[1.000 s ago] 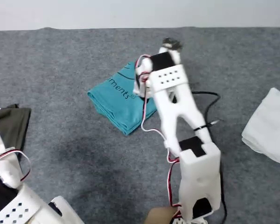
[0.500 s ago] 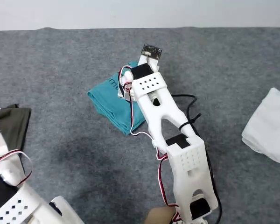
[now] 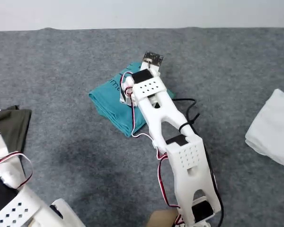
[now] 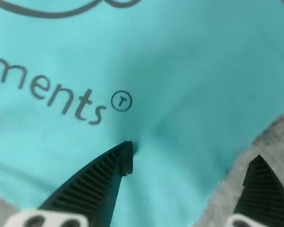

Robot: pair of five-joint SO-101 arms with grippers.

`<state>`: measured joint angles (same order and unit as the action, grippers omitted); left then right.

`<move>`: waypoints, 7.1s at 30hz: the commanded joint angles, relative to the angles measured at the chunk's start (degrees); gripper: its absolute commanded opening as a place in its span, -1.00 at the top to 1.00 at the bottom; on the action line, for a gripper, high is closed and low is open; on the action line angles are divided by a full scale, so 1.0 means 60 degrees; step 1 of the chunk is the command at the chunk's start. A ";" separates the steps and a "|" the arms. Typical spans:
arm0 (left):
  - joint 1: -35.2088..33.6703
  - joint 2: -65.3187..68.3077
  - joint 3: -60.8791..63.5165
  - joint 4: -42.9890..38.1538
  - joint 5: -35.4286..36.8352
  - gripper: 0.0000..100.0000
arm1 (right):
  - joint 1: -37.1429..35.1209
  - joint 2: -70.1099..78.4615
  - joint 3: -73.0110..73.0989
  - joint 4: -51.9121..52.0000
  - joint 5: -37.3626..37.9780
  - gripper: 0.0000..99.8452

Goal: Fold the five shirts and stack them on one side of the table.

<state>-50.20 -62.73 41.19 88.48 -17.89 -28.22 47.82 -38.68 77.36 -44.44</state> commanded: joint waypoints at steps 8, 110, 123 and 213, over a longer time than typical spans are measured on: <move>0.0015 -0.0088 -0.0066 -0.0117 -0.0088 0.93 | -0.0081 0.0374 -0.0044 -0.1385 -0.0044 0.26; 0.0073 -0.0073 -0.0081 -0.0044 -0.1201 0.93 | 0.9604 -0.3172 -0.3136 0.3172 1.0403 0.98; 0.0073 -0.0073 -0.0139 -0.0029 -0.1201 0.93 | 0.9971 -0.3172 -0.3883 0.3143 1.0711 0.98; 0.0645 -0.0073 -0.0066 0.0161 -0.1201 0.93 | 1.1890 -0.1868 -0.3897 0.3978 1.0359 0.39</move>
<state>-46.77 -62.73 41.19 89.01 -24.75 45.45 41.58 -58.20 95.47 18.86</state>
